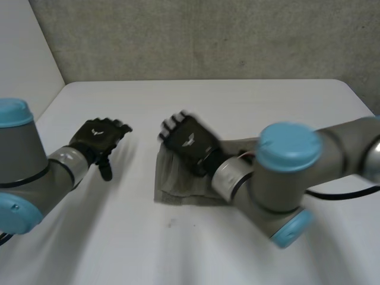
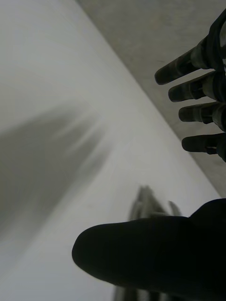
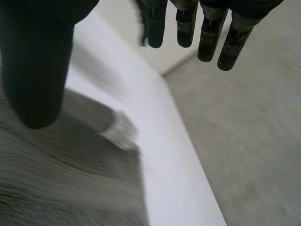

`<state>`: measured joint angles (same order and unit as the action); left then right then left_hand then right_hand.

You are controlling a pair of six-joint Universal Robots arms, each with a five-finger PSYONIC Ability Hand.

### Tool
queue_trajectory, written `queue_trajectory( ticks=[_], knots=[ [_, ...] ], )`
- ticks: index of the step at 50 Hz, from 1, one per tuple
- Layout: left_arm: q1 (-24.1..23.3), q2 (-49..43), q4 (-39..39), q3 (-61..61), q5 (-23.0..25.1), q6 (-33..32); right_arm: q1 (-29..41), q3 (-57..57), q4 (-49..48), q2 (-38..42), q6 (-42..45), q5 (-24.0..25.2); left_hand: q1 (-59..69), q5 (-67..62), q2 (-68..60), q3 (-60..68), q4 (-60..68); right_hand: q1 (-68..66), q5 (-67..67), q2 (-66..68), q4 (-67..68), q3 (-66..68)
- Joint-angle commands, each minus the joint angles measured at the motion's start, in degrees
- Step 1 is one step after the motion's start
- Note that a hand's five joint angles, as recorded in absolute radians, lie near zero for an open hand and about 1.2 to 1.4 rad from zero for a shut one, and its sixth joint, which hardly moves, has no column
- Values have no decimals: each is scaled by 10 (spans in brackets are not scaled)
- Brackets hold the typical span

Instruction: Fold the towel.

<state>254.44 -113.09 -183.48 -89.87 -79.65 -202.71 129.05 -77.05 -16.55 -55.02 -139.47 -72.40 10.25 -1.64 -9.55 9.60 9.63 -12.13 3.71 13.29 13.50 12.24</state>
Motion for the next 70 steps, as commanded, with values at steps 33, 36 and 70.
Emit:
queue_trajectory(
  ticks=[33,36,70],
  knots=[
    [-193,-206,33,186,-129,166,-290,-234,-16,-113,-55,5,6,8,-13,13,13,-679,663,667,665,678],
    [-201,-183,31,177,-131,165,-263,-207,-13,-127,-36,2,6,8,-13,13,13,-679,663,667,665,678],
    [-56,-13,23,50,-129,171,69,-25,8,-22,-22,-72,1,13,-8,8,8,21,-37,-33,-35,-22]
  ],
)
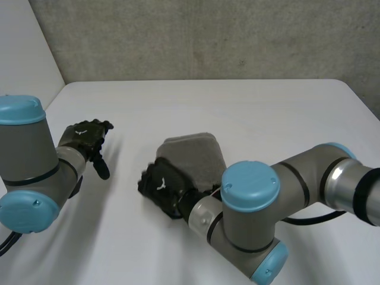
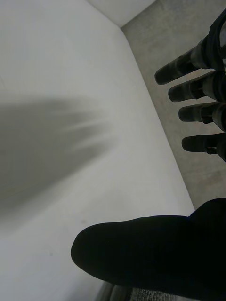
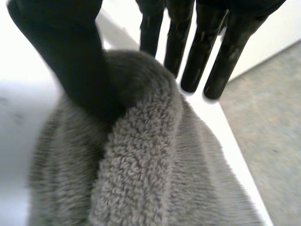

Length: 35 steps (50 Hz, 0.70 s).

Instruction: Fold the towel.

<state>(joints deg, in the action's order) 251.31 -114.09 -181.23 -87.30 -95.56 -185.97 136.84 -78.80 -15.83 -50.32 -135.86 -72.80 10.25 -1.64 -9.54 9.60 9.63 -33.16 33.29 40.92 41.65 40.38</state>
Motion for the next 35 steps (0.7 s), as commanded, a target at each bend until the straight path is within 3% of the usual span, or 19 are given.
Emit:
queue_trajectory(
  ticks=[1,5,7,10,12,13,15,16,18,22,28,35],
  knots=[
    [-37,-4,1,36,46,9,-15,-11,4,-86,-89,-81,3,11,-10,10,9,232,-333,-309,-316,-304],
    [-63,-5,4,59,71,26,-49,-22,19,-123,-165,-100,5,9,-12,11,11,232,-333,-309,-316,-304],
    [-76,-7,4,71,74,38,-91,-23,70,-163,-278,-103,6,8,-13,13,13,232,-333,-309,-316,-304],
    [-96,-11,6,99,75,72,-115,-19,109,-178,-336,-96,6,8,-13,13,13,232,-333,-309,-316,-304],
    [-110,-25,8,124,77,112,-163,4,180,-188,-433,-68,8,6,-15,15,14,232,-333,-309,-316,-304],
    [-110,-25,8,124,77,112,-163,4,180,-188,-434,-67,8,6,-15,15,14,232,-333,-309,-316,-304],
    [-133,-57,23,162,77,140,-203,25,226,-187,-496,-13,10,4,-17,16,16,232,-333,-309,-316,-304],
    [-133,-57,23,162,77,141,-203,25,226,-187,-496,-13,10,4,-17,16,16,232,-333,-309,-316,-304],
    [-148,-76,38,184,76,149,-233,40,237,-173,-520,48,10,4,-17,16,16,232,-333,-309,-316,-304],
    [-178,-145,93,250,55,151,-240,53,235,-135,-520,84,8,6,-15,15,14,232,-333,-309,-316,-304],
    [-176,-200,141,271,-25,147,-238,92,235,-43,-513,91,6,7,-13,13,13,232,-333,-309,-316,-304],
    [-170,-227,142,263,-37,147,-233,136,238,36,-446,84,1,13,-8,8,8,232,-333,-309,-316,-304]
  ],
)
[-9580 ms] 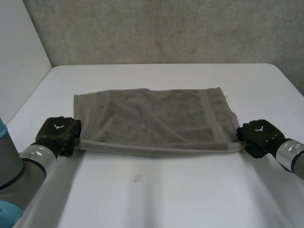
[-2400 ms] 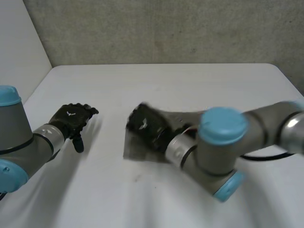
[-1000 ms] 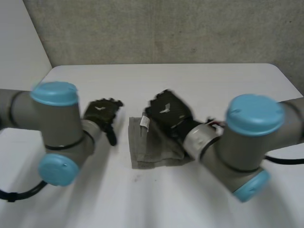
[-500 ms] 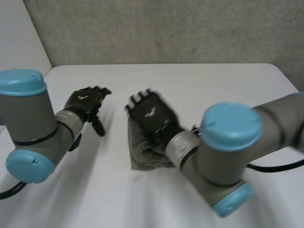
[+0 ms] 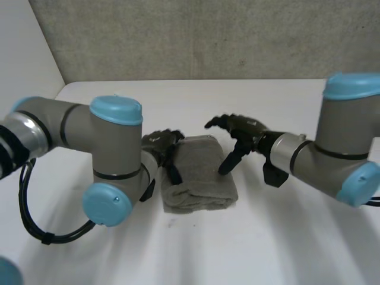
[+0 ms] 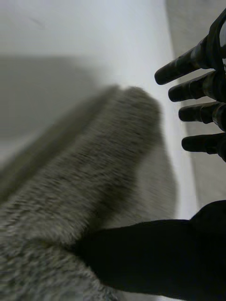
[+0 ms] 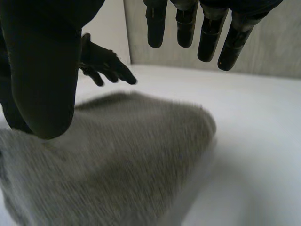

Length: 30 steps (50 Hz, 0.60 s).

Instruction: Fold the towel.

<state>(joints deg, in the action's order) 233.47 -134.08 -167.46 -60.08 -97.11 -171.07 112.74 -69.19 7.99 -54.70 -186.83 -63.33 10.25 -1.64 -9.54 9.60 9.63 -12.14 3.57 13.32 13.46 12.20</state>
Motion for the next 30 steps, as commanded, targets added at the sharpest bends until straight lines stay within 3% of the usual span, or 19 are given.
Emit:
queue_trajectory(
  ticks=[1,7,10,18,24,30],
  knots=[
    [10,-29,5,-13,-21,-2,13,45,0,93,85,-21,1,13,-8,8,8,21,-36,-33,-35,-22],
    [9,-27,5,-20,-19,-2,42,62,1,118,157,-87,1,13,-8,8,8,21,-36,-33,-35,-22],
    [8,-24,5,-19,-15,-3,46,64,1,115,167,-92,1,13,-8,8,8,21,-36,-33,-35,-22],
    [8,4,10,-11,-12,-3,56,76,-3,15,176,-115,1,13,-8,8,8,21,-36,-33,-35,-22],
    [36,102,28,-28,-5,-6,45,69,-2,-70,177,-135,0,14,-7,6,6,21,-36,-33,-35,-22],
    [102,243,66,-54,52,-10,-12,53,0,-166,169,-145,-2,16,-5,4,4,21,-36,-33,-35,-22]
  ],
)
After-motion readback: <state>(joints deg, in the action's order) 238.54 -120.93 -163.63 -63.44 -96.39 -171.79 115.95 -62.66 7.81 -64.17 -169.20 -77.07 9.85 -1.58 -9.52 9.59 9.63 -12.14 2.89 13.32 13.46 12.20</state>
